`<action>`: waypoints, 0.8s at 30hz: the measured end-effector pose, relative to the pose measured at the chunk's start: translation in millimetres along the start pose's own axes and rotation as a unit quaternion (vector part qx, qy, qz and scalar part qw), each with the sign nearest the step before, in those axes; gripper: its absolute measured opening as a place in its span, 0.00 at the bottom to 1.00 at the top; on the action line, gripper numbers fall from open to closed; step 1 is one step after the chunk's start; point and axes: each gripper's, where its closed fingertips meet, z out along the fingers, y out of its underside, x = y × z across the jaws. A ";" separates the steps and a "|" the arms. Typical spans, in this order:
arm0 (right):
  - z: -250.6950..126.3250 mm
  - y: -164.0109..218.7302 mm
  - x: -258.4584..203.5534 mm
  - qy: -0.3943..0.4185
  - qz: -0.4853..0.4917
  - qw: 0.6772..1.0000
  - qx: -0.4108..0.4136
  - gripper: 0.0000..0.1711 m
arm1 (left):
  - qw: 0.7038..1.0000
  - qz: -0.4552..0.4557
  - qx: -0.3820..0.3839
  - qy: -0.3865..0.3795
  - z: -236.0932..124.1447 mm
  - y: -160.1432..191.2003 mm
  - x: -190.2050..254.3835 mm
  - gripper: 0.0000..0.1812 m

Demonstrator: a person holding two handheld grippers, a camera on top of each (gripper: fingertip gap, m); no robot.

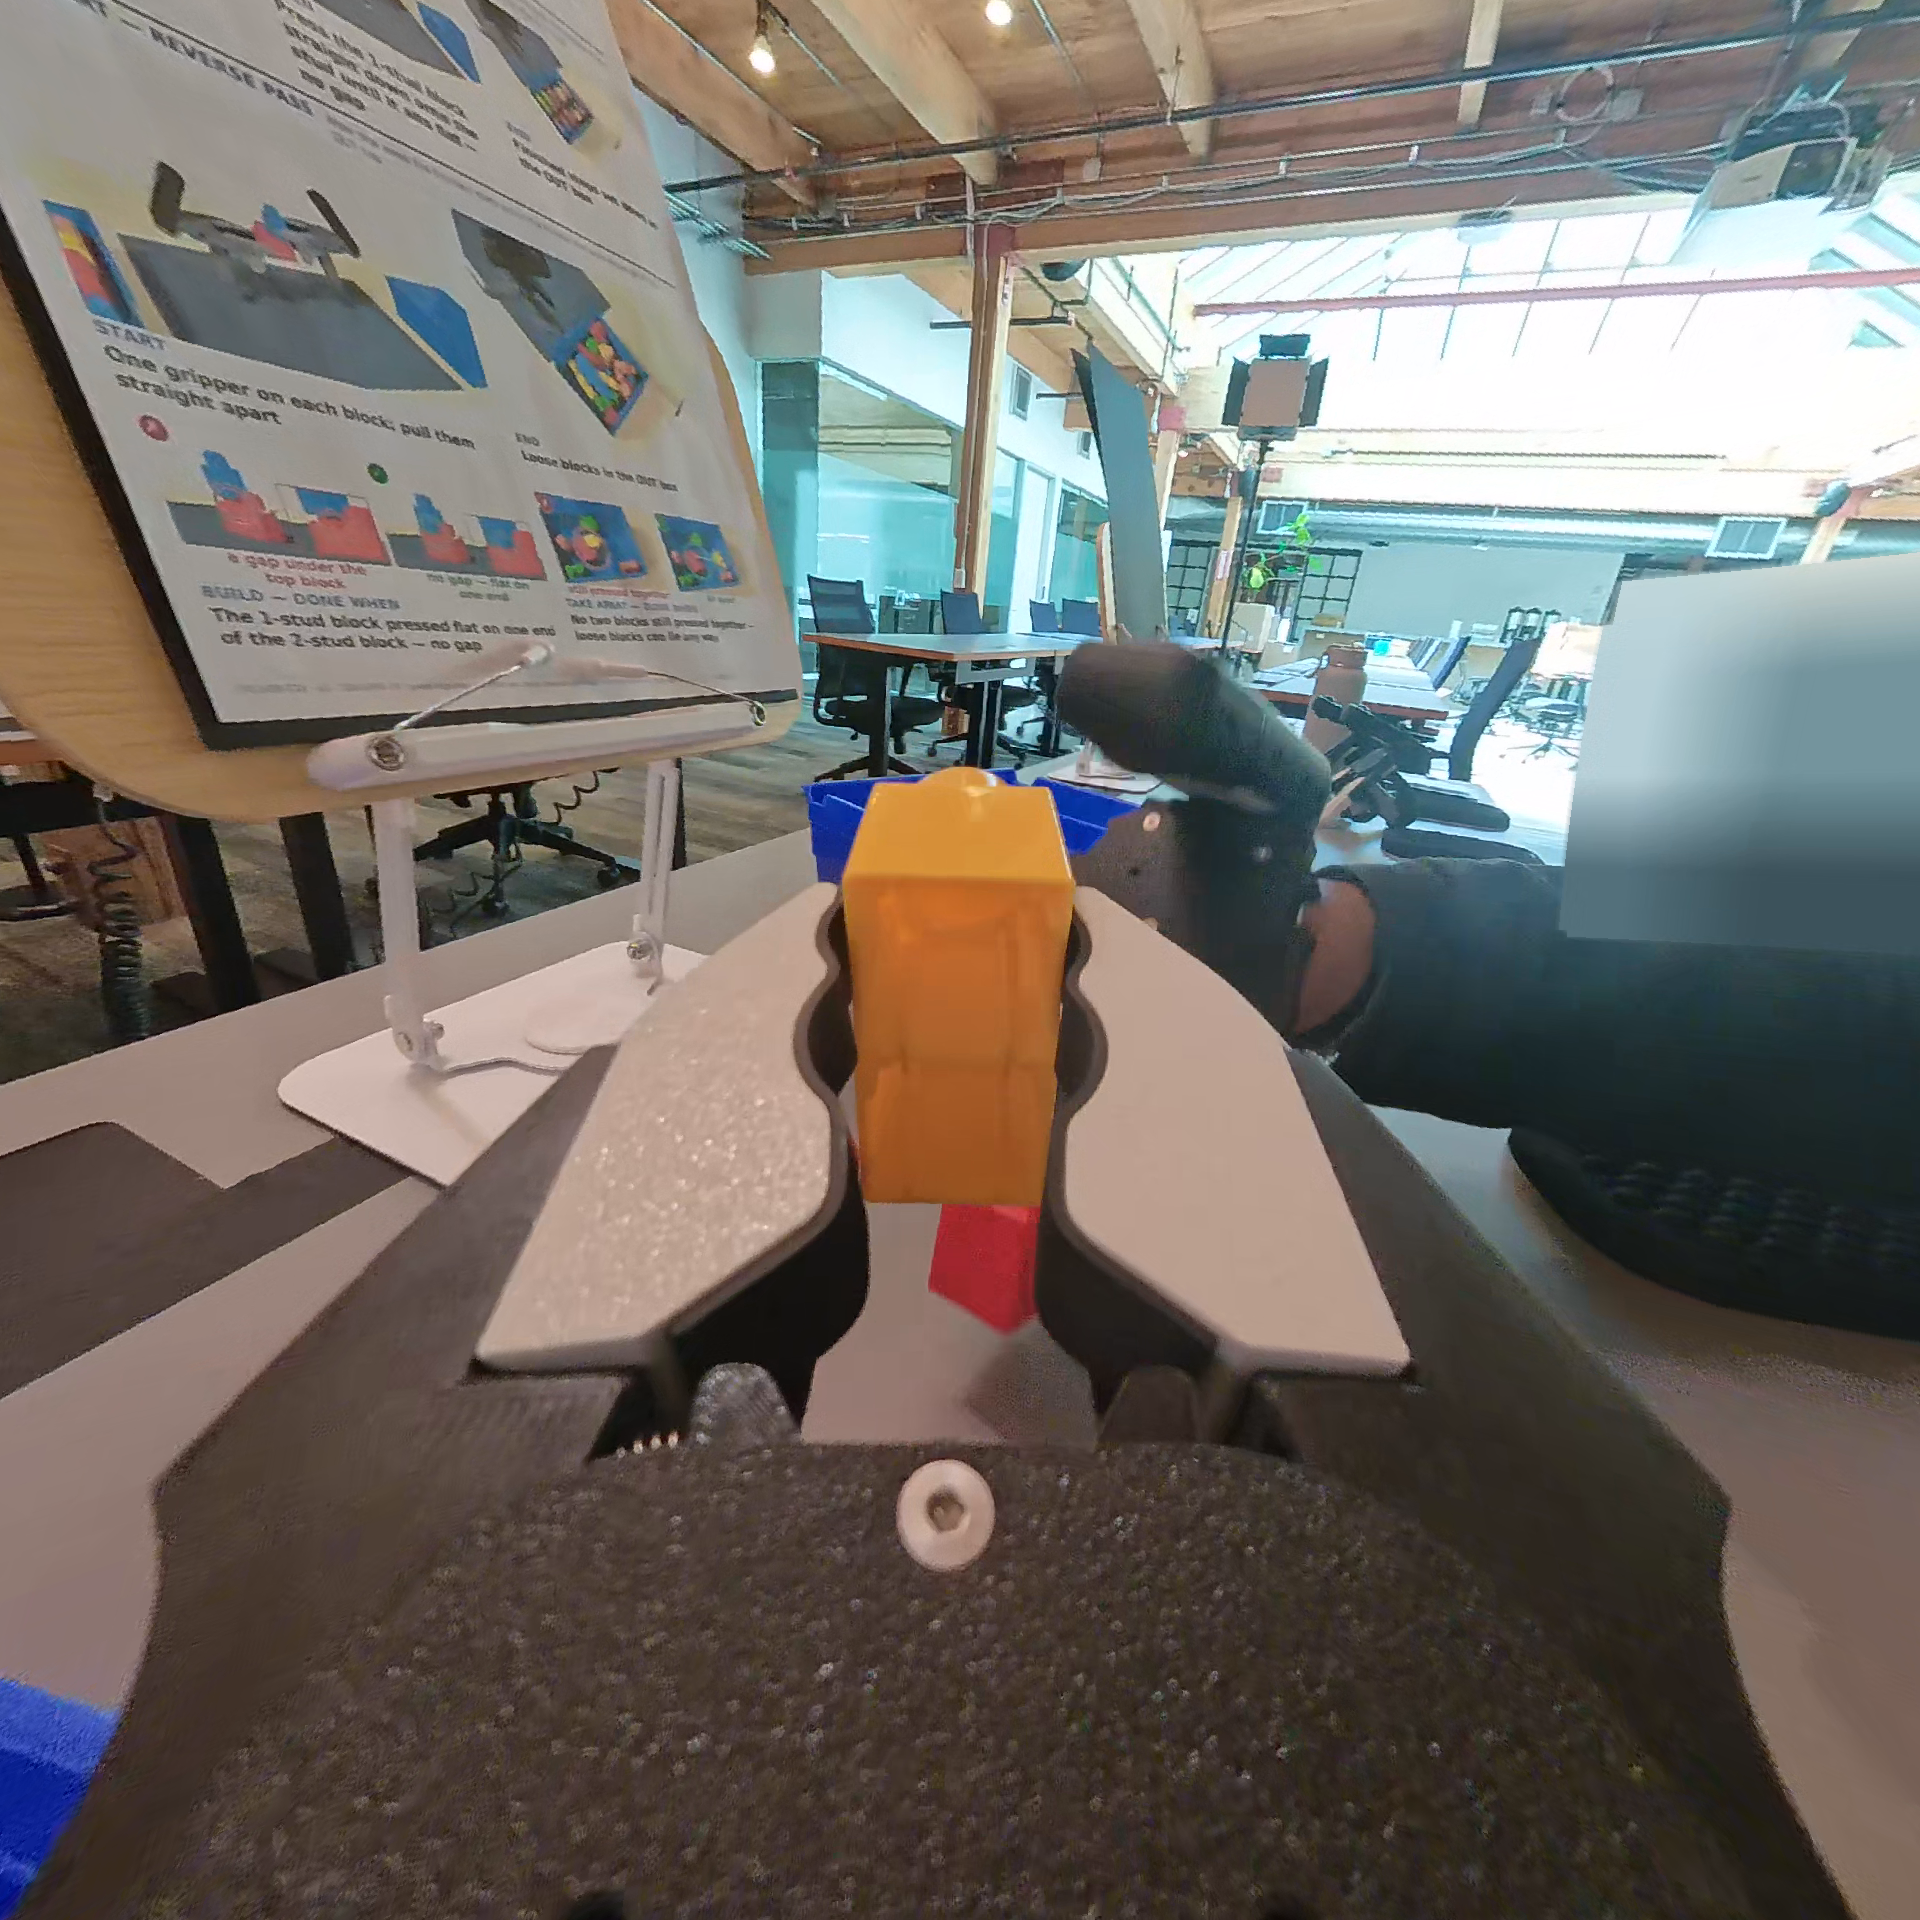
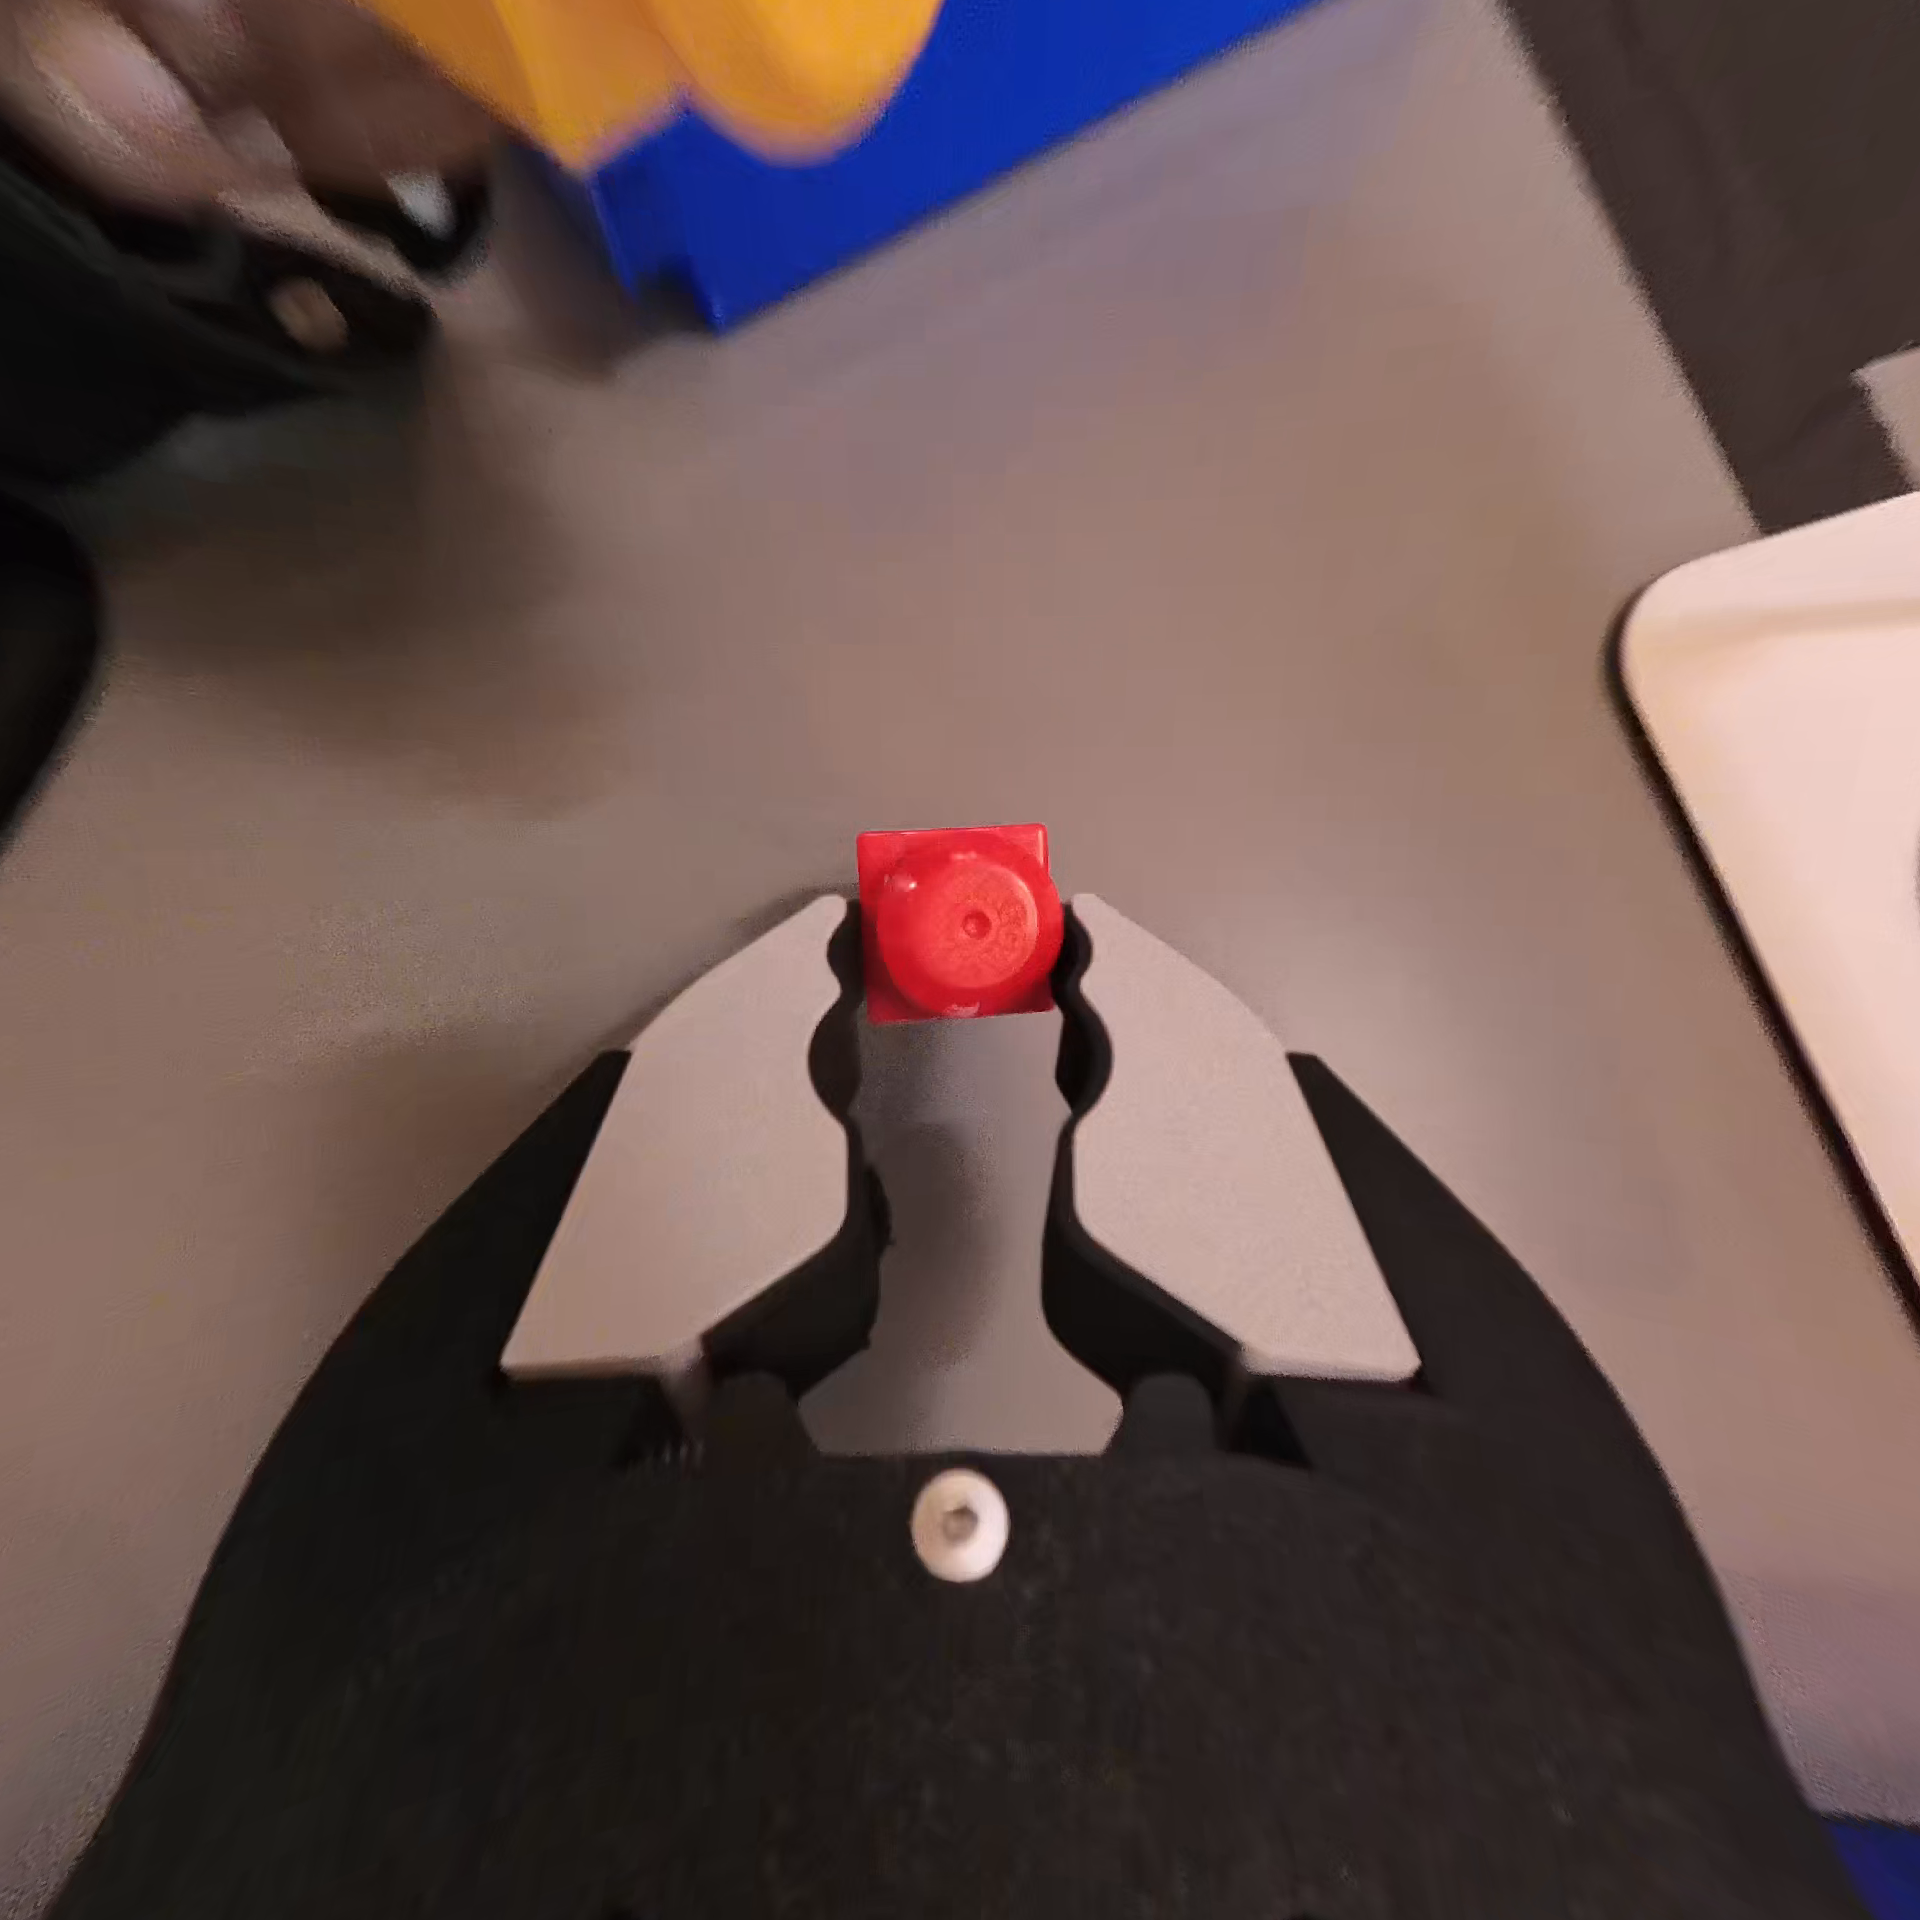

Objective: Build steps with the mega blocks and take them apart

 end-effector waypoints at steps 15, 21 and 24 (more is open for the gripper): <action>-165.1 -58.2 -28.1 -0.129 0.047 0.842 0.522 0.20 | 0.987 -0.069 -0.012 0.145 25.0 5.0 65.9 0.20; -145.4 -62.4 -43.7 -0.147 0.034 0.850 0.505 0.20 | 0.981 -0.085 -0.011 0.172 32.1 7.0 81.5 0.20; -137.9 -61.7 -46.8 -0.149 0.032 0.855 0.495 0.20 | 0.980 -0.084 -0.019 0.177 34.0 10.9 85.0 0.20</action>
